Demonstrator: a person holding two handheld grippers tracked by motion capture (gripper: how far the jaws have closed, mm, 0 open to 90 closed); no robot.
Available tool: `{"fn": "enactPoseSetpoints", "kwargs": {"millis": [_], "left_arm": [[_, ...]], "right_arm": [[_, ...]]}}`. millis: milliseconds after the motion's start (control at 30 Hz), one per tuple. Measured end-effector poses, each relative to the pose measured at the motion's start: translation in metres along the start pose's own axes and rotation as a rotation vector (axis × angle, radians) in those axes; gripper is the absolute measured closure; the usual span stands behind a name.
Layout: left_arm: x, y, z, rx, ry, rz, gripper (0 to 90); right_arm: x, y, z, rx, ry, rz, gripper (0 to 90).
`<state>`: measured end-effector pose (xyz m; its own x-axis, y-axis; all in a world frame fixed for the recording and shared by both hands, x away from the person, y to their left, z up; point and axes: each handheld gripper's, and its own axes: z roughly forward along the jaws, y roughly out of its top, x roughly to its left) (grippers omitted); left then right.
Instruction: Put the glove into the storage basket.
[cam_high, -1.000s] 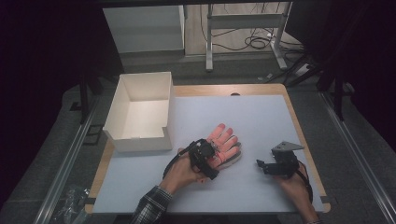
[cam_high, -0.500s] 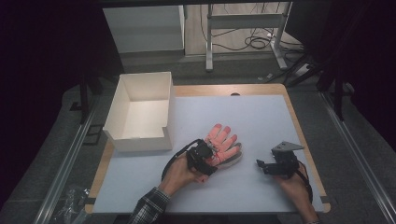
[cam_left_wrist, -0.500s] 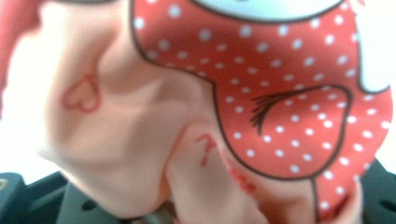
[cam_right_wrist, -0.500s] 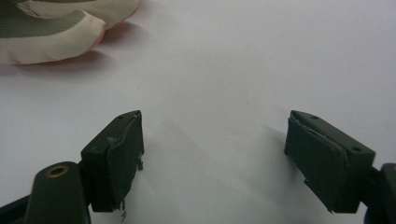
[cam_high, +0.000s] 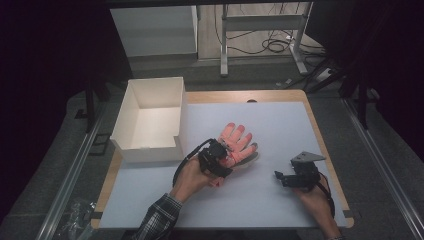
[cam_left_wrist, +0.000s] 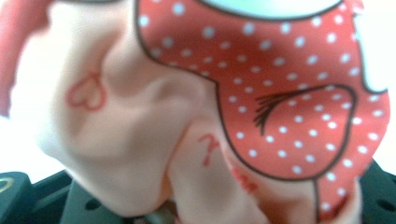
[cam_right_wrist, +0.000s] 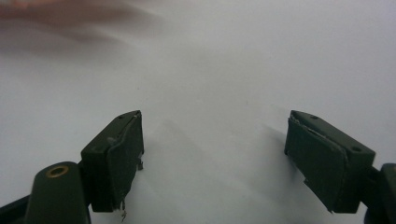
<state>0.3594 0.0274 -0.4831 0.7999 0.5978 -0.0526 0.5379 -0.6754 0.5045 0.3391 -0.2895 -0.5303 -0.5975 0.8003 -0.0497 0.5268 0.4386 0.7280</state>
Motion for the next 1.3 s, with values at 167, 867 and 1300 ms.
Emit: {"fn": "enactPoseSetpoints", "kwargs": {"millis": [167, 867, 1300], "left_arm": [[0.006, 0.008, -0.007, -0.011, 0.011, -0.019, 41.2], [0.033, 0.04, -0.036, -0.052, 0.053, -0.107, 40.5], [0.051, 0.056, -0.064, -0.05, 0.085, -0.142, 39.9]], "right_arm": [[0.0, 0.0, 0.0, -0.001, 0.0, -0.001, 19.8], [0.001, 0.0, 0.0, -0.003, -0.001, 0.003, 19.8], [0.001, 0.0, 0.0, -0.003, 0.0, 0.003, 19.8]]}}
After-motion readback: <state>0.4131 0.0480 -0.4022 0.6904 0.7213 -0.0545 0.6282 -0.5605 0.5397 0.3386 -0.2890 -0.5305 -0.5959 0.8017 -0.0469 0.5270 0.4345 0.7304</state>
